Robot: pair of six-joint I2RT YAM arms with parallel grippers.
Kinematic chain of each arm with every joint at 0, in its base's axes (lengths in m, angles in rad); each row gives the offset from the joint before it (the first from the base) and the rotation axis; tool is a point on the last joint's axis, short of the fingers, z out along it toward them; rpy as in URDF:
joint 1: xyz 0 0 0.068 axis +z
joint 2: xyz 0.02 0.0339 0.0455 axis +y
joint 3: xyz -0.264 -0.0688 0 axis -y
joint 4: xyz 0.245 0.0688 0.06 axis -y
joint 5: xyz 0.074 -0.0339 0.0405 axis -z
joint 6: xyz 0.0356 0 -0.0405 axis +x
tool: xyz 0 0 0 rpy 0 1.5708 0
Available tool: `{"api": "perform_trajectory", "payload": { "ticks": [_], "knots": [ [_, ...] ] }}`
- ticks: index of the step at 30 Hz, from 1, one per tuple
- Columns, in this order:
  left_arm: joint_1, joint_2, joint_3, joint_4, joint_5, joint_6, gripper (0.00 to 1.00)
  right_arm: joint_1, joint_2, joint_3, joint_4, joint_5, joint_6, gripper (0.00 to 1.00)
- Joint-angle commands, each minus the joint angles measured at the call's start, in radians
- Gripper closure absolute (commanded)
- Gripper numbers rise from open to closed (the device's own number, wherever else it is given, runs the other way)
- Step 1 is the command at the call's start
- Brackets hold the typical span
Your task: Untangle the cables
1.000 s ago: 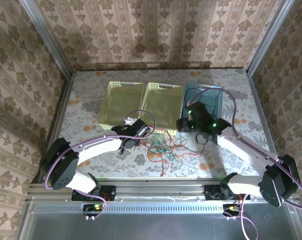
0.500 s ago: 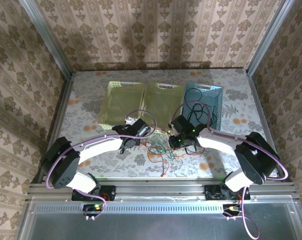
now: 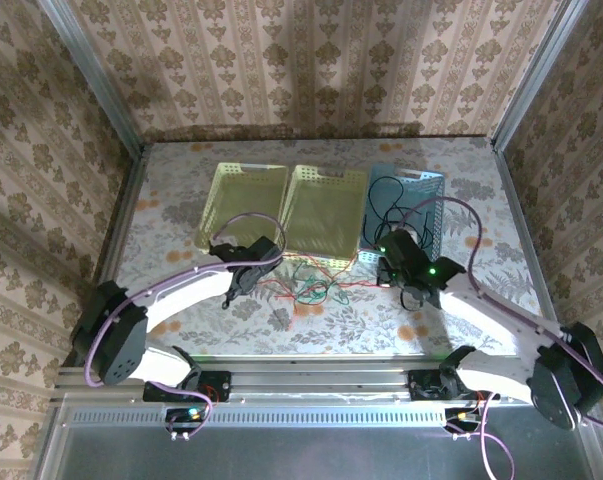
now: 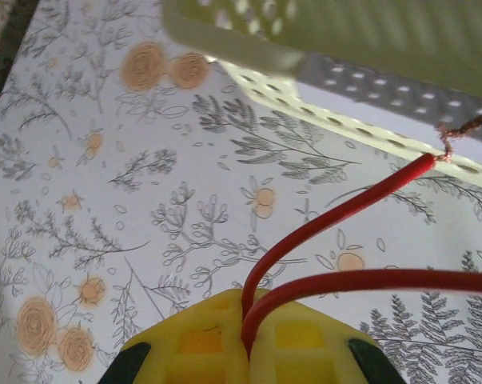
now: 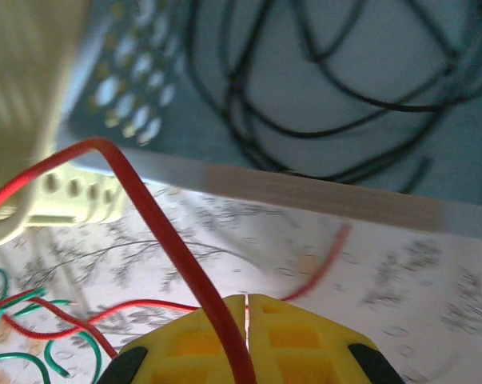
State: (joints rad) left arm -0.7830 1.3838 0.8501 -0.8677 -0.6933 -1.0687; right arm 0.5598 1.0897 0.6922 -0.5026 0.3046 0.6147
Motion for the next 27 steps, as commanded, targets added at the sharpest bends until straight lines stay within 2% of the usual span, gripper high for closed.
{"api": "perform_trajectory", "payload": {
  "ticks": [1, 7, 11, 14, 17, 22, 27],
  "knots": [
    [0.019, -0.047, -0.036, -0.043, -0.018, -0.090, 1.00, -0.005, -0.112, -0.025, -0.103, 0.134, 0.124, 1.00],
    [0.057, -0.053, -0.074, -0.039, 0.026, -0.130, 1.00, -0.013, -0.334, 0.041, -0.197, 0.300, 0.152, 1.00],
    [0.066, -0.052, -0.089, -0.025, 0.043, -0.140, 1.00, -0.030, -0.415, 0.143, -0.289, 0.386, 0.179, 1.00],
    [0.065, -0.045, -0.088, -0.019, 0.044, -0.141, 1.00, -0.031, -0.453, 0.218, -0.238, 0.388, 0.105, 1.00],
    [0.065, -0.037, -0.088, -0.019, 0.046, -0.144, 1.00, -0.031, -0.467, 0.305, -0.201, 0.443, 0.023, 1.00],
    [0.070, -0.037, -0.104, -0.026, 0.052, -0.172, 1.00, -0.031, -0.470, 0.417, -0.191, 0.655, -0.101, 1.00],
    [0.081, -0.039, -0.117, -0.025, 0.063, -0.177, 1.00, -0.036, -0.487, 0.439, -0.153, 0.765, -0.209, 1.00]
  ]
}}
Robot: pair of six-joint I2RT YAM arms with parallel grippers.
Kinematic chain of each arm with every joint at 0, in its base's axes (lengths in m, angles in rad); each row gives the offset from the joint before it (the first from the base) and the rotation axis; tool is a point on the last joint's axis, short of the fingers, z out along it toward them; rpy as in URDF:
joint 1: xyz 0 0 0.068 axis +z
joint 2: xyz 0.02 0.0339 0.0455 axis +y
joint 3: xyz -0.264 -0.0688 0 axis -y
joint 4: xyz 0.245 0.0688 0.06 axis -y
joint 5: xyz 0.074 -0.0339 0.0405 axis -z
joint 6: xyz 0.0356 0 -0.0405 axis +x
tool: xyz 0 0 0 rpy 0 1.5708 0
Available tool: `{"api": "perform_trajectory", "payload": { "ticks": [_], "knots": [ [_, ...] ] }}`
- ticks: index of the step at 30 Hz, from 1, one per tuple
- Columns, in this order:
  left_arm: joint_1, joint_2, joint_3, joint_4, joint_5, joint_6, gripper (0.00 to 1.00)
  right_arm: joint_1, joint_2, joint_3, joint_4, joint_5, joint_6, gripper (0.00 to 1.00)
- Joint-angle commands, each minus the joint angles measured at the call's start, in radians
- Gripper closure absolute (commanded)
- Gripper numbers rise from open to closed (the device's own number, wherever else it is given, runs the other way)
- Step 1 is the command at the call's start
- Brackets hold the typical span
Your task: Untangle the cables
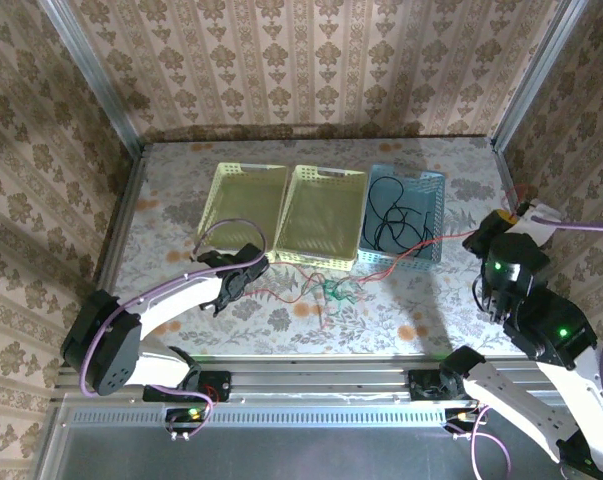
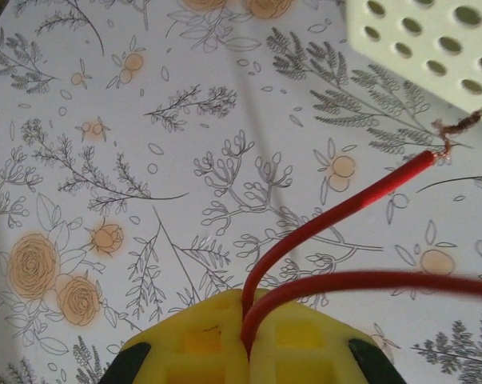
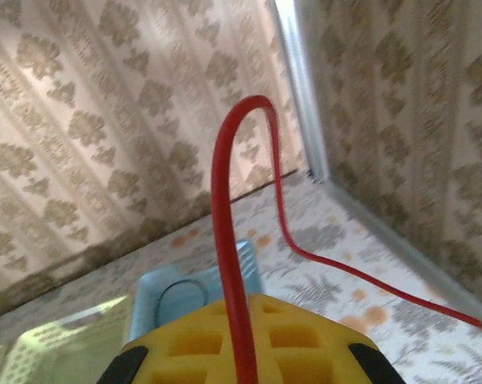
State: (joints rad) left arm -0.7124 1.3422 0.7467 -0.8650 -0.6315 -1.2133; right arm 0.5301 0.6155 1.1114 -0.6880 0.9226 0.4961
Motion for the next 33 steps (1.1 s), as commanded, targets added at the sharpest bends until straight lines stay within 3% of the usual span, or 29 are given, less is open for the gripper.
{"api": "perform_trajectory", "payload": {
  "ticks": [1, 8, 12, 15, 21, 29, 33],
  "knots": [
    [0.013, 0.000, -0.016, -0.026, 0.004, -0.031, 1.00, -0.008, -0.012, 0.026, 0.023, 0.162, -0.094, 1.00],
    [0.021, 0.001, -0.023, -0.015, 0.012, -0.025, 1.00, -0.010, -0.033, 0.072, 0.030, 0.165, -0.141, 1.00],
    [0.021, 0.012, -0.017, -0.010, 0.013, -0.018, 1.00, -0.010, -0.035, 0.122, 0.100, 0.157, -0.260, 1.00],
    [0.021, 0.015, -0.012, 0.000, 0.013, -0.008, 1.00, -0.010, -0.020, 0.161, 0.132, -0.036, -0.311, 1.00],
    [0.019, 0.015, -0.003, 0.034, 0.026, 0.015, 1.00, -0.002, 0.169, 0.285, 0.080, -0.435, -0.218, 1.00],
    [0.012, 0.004, -0.004, 0.024, 0.030, 0.011, 1.00, 0.016, 0.416, 0.401, 0.288, -0.513, -0.214, 1.00],
    [0.012, 0.004, 0.000, 0.020, 0.033, 0.015, 1.00, 0.016, 0.620, 0.554, 0.304, -0.629, -0.220, 1.00]
  ]
}}
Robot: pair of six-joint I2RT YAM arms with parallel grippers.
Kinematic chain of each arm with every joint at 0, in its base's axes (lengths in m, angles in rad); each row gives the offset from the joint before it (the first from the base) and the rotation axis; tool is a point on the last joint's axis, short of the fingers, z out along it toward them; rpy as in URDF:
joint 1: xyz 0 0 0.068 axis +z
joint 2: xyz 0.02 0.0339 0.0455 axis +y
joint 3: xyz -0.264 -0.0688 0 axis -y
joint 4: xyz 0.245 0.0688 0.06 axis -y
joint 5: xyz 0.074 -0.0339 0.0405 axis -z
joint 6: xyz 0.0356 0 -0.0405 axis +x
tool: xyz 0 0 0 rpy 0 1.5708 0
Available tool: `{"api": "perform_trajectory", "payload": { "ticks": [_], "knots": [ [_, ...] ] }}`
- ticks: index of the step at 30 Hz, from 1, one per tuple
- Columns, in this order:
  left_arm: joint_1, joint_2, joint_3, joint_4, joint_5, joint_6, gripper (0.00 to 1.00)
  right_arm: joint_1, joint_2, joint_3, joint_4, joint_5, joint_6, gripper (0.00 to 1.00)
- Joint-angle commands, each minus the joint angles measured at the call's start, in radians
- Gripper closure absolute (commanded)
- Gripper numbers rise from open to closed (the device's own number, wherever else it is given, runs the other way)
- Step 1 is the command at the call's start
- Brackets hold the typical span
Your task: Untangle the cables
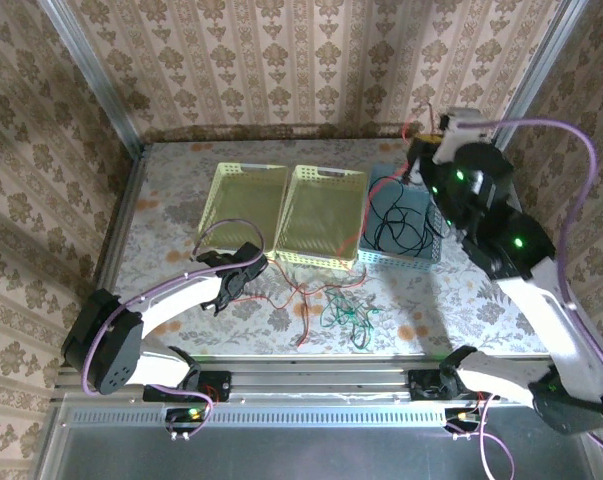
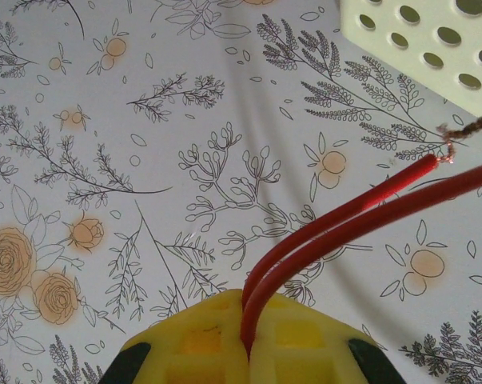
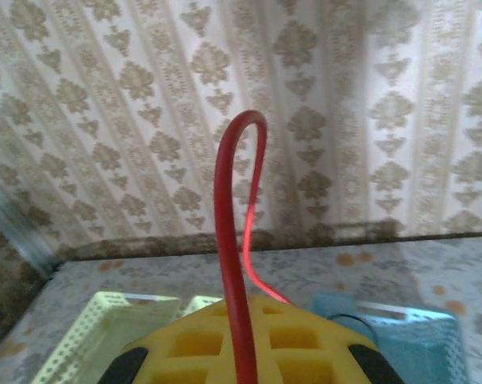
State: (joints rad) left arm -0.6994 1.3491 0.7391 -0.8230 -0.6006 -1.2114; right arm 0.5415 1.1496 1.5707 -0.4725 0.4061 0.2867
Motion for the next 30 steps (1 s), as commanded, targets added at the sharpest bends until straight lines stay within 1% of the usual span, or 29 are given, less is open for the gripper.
{"api": "perform_trajectory", "payload": {
  "ticks": [1, 4, 7, 9, 11, 13, 16, 18, 21, 22, 24, 27, 28, 30],
  "knots": [
    [-0.002, -0.002, 0.008, -0.022, 0.002, 0.014, 1.00, 0.005, 0.133, 0.125, 0.090, -0.134, -0.006, 1.00],
    [-0.002, 0.002, 0.015, -0.029, 0.004, 0.015, 1.00, 0.005, 0.279, 0.212, 0.082, -0.179, -0.009, 1.00],
    [-0.005, 0.001, 0.021, -0.037, 0.002, 0.016, 1.00, 0.003, 0.393, 0.248, 0.058, -0.212, -0.016, 1.00],
    [-0.007, -0.002, 0.022, -0.041, 0.002, 0.018, 1.00, 0.002, 0.459, 0.252, 0.000, -0.216, -0.009, 1.00],
    [-0.008, -0.005, 0.021, -0.038, 0.004, 0.023, 1.00, 0.002, 0.516, 0.249, -0.103, -0.200, 0.030, 1.00],
    [-0.008, -0.008, 0.022, -0.029, 0.007, 0.036, 1.00, 0.001, 0.563, 0.205, -0.169, -0.201, 0.084, 1.00],
    [-0.007, -0.014, 0.019, -0.002, 0.020, 0.070, 1.00, -0.009, 0.616, 0.075, -0.172, -0.242, 0.175, 1.00],
    [-0.009, -0.020, 0.019, 0.015, 0.030, 0.091, 1.00, -0.032, 0.656, 0.017, -0.156, -0.296, 0.234, 1.00],
    [-0.011, -0.029, 0.020, 0.025, 0.031, 0.105, 1.00, -0.067, 0.714, -0.015, -0.144, -0.385, 0.293, 0.99],
    [-0.011, -0.032, 0.021, 0.027, 0.032, 0.108, 1.00, -0.075, 0.725, -0.016, -0.143, -0.395, 0.298, 0.96],
    [-0.013, -0.039, 0.022, 0.029, 0.033, 0.114, 1.00, -0.077, 0.725, -0.011, -0.138, -0.399, 0.287, 0.77],
    [-0.022, -0.051, 0.026, 0.032, 0.032, 0.137, 1.00, -0.071, 0.672, -0.021, -0.099, -0.368, 0.254, 0.51],
    [-0.025, -0.057, 0.027, 0.039, 0.031, 0.152, 1.00, -0.071, 0.654, -0.020, -0.097, -0.351, 0.248, 0.44],
    [-0.035, -0.071, 0.034, 0.055, 0.036, 0.194, 1.00, -0.071, 0.611, -0.023, -0.100, -0.304, 0.232, 0.39]
  ]
}}
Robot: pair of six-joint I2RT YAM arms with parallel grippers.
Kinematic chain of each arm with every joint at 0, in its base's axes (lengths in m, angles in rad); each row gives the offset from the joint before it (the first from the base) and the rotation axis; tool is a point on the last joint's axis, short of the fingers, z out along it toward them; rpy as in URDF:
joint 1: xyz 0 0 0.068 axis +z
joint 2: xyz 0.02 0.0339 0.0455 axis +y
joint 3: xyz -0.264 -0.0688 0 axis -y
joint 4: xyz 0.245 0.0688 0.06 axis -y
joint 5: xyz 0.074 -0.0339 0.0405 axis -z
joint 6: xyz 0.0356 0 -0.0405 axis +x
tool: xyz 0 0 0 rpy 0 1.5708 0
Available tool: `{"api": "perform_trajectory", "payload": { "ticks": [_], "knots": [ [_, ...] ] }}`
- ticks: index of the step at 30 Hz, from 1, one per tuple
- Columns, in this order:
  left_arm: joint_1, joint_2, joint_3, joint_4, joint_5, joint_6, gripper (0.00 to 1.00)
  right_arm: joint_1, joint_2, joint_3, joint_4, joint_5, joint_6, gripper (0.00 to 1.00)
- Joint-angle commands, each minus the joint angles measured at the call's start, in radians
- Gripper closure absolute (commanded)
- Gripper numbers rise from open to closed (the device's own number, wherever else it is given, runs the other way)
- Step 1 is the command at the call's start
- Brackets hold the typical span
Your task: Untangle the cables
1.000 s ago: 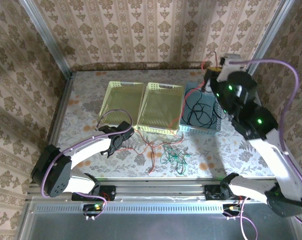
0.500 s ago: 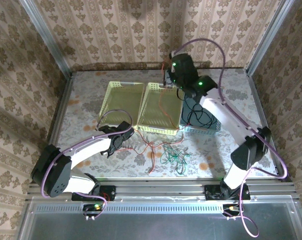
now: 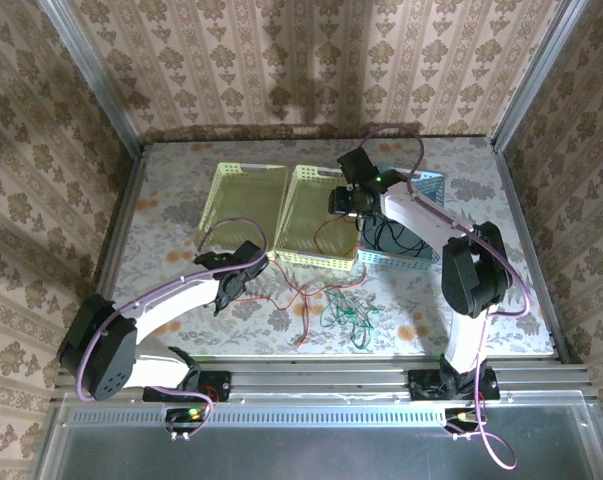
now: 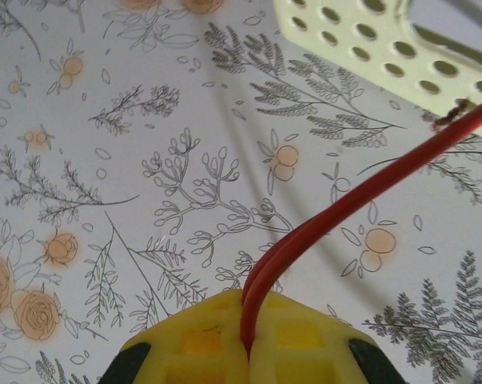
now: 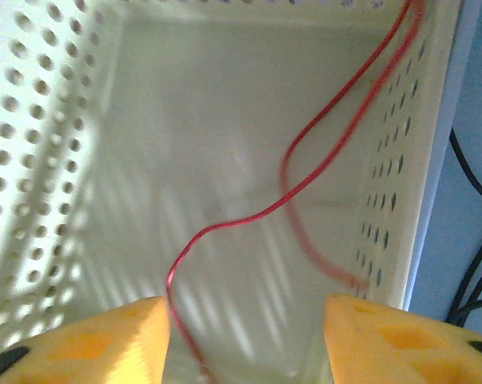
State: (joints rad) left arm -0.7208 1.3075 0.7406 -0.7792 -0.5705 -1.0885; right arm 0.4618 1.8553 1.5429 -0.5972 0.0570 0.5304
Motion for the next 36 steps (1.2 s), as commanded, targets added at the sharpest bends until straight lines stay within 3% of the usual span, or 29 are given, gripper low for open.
{"api": "perform_trajectory", "payload": {
  "ticks": [1, 8, 13, 21, 30, 36],
  "knots": [
    [-0.015, -0.035, 0.037, 0.012, 0.009, 0.084, 1.00, 0.008, -0.113, -0.002, 0.021, 0.066, -0.016, 0.38],
    [-0.027, -0.113, 0.095, -0.084, 0.029, 0.129, 1.00, 0.009, -0.251, -0.141, 0.020, 0.058, -0.052, 0.39],
    [-0.049, -0.213, 0.170, -0.059, 0.075, 0.269, 1.00, 0.011, -0.333, -0.296, 0.008, 0.056, -0.038, 0.40],
    [0.023, -0.338, 0.420, -0.064, 0.353, 0.511, 1.00, 0.006, -0.456, -0.478, 0.028, 0.094, 0.023, 0.40],
    [0.044, -0.292, 0.494, -0.046, 0.524, 0.587, 1.00, 0.090, -0.607, -0.555, 0.304, -0.285, -0.127, 0.42],
    [0.040, -0.274, 0.473, 0.013, 0.614, 0.601, 1.00, 0.207, -0.556, -0.465, 0.318, -0.330, -0.193, 0.39]
  ]
}}
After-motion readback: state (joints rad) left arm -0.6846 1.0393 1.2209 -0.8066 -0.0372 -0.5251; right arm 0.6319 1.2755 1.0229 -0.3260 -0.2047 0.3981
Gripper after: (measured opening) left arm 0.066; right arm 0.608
